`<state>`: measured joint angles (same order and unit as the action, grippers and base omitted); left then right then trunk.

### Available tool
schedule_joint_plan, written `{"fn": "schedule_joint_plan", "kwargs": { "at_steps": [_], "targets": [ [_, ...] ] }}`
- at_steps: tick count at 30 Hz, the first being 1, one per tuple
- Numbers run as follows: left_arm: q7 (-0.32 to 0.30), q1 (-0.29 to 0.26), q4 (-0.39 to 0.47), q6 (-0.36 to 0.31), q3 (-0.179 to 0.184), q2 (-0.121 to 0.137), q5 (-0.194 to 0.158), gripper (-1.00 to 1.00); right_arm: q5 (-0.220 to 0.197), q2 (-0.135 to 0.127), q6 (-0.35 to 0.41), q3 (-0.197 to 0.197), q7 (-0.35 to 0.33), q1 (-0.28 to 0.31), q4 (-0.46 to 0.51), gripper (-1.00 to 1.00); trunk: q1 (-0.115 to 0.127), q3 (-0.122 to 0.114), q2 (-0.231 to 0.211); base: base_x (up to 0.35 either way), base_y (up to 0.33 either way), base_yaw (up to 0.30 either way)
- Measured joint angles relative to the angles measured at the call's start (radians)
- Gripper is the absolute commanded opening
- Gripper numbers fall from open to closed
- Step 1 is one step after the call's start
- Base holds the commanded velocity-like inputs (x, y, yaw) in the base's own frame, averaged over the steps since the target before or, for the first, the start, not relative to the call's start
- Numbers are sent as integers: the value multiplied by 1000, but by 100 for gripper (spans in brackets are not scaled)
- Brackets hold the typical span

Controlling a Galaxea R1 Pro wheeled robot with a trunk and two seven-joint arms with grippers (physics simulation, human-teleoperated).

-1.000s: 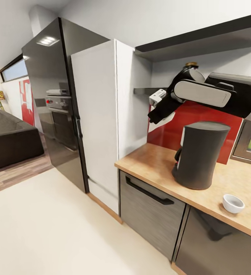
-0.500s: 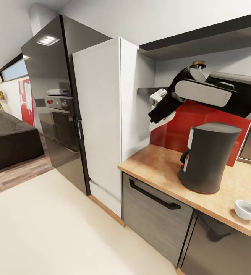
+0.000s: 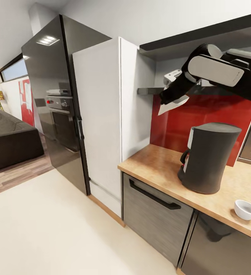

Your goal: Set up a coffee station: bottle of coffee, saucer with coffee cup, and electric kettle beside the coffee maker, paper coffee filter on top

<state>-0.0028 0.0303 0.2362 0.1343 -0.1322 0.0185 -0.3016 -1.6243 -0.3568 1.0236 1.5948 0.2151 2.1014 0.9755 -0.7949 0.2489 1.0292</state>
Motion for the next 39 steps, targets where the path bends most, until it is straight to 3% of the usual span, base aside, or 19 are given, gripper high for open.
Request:
{"fn": "schedule_joint_plan", "kwargs": {
  "at_steps": [4, 9, 14, 15, 16, 25, 34, 39],
  "targets": [
    [0, 0, 0, 0, 0, 0, 0, 100, 0, 0, 1, 12, 0, 5, -12, -100, 0, 0, 0, 0, 0, 0],
    [0, 0, 0, 0, 0, 0, 0, 100, 0, 1, 0, 100, 0, 7, -20, -100, 0, 0, 0, 0, 0, 0],
    [0, 0, 0, 0, 0, 0, 0, 100, 0, 0, 0, 142, 0, 7, -23, -100, 0, 0, 0, 0, 0, 0],
    [0, 0, 0, 0, 0, 0, 0, 100, -1, 0, -1, 167, 0, 7, -24, -100, 0, 0, 0, 0, 0, 0],
    [0, 0, 0, 0, 0, 0, 0, 100, 1, 1, -1, 224, 0, 7, -45, -100, 0, 0, 0, 0, 0, 0],
    [0, 0, 0, 1, 0, 0, 0, 100, 0, 1, -3, 299, 0, 7, -84, -100, 0, 0, 0, 0, 0, 0],
    [0, 0, 0, 1, 0, 0, 0, 100, 0, 1, -2, 325, 0, 7, -104, -100, 0, 0, 0, 0, 0, 0],
    [0, 0, 0, 2, 0, 0, 0, 100, -1, 3, -3, 371, 0, 7, -107, -100, 0, 0, 0, 0, 0, 0]
  ]
}}
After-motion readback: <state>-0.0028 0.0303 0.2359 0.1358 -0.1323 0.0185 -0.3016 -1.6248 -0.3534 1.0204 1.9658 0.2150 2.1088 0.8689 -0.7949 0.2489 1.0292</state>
